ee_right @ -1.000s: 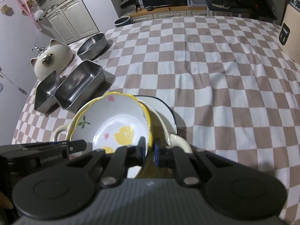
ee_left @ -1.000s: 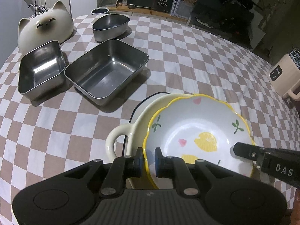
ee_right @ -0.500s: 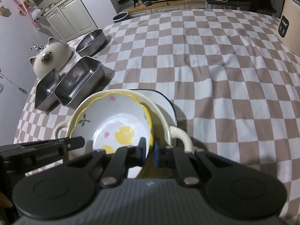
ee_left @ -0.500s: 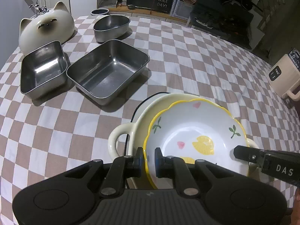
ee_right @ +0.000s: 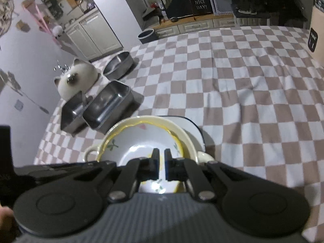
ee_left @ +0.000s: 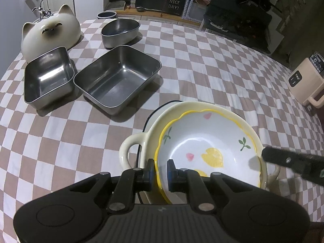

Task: Organize plates and bowls
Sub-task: 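Lower the lemon-print bowl into the cream bowl with both tools, then open both tools and withdraw them from the stacked bowls, then reach both tools to a steel rectangular pan and close on its rim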

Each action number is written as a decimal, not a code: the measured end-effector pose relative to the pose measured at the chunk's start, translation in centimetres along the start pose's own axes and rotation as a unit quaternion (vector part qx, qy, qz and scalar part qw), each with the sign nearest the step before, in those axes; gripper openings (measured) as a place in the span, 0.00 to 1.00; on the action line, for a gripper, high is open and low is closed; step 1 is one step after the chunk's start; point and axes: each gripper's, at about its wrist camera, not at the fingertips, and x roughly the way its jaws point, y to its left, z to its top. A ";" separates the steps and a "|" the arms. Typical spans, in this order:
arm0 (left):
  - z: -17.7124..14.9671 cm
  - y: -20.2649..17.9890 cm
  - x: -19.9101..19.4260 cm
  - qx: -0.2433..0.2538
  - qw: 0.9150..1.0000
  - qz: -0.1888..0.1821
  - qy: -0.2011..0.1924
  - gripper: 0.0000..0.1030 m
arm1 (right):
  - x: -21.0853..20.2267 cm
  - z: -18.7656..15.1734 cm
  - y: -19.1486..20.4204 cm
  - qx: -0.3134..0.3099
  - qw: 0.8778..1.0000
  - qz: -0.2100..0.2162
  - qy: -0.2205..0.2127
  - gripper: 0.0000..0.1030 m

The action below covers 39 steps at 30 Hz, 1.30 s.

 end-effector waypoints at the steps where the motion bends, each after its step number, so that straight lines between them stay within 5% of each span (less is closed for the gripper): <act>1: 0.0 0.0 -0.1 0.000 1.000 0.001 -0.001 0.12 | 0.3 -0.1 -0.2 0.003 1.000 -0.003 0.009 0.06; 15: -0.1 0.1 -1.4 0.002 1.000 0.006 -0.012 0.15 | 0.4 -0.5 -1.1 0.002 0.999 -0.022 0.030 0.11; 18: -0.1 0.2 -1.7 -0.001 1.000 0.006 -0.018 0.24 | 0.3 -0.6 -1.0 -0.003 0.999 -0.028 0.031 0.11; 21: -0.2 0.2 -2.1 -0.003 1.000 0.000 -0.027 0.43 | 0.2 -0.6 -1.1 -0.008 0.999 -0.029 0.030 0.24; 26: -0.3 -0.2 -2.9 0.000 0.999 -0.001 -0.047 0.87 | -0.4 -0.6 -0.9 -0.025 0.999 -0.031 0.012 0.46; 32: -0.2 1.1 -3.1 -0.034 0.997 0.009 -0.064 1.00 | -1.5 -0.3 -0.9 -0.043 0.998 -0.041 -0.015 0.74; 34: -0.1 2.0 -3.2 -0.063 0.995 0.008 -0.075 1.00 | -1.8 0.1 -0.9 -0.049 0.997 -0.042 -0.031 0.96; 39: 0.2 5.0 -3.1 -0.163 0.982 0.017 -0.098 1.00 | -2.1 2.1 0.1 -0.087 0.991 -0.052 -0.084 1.00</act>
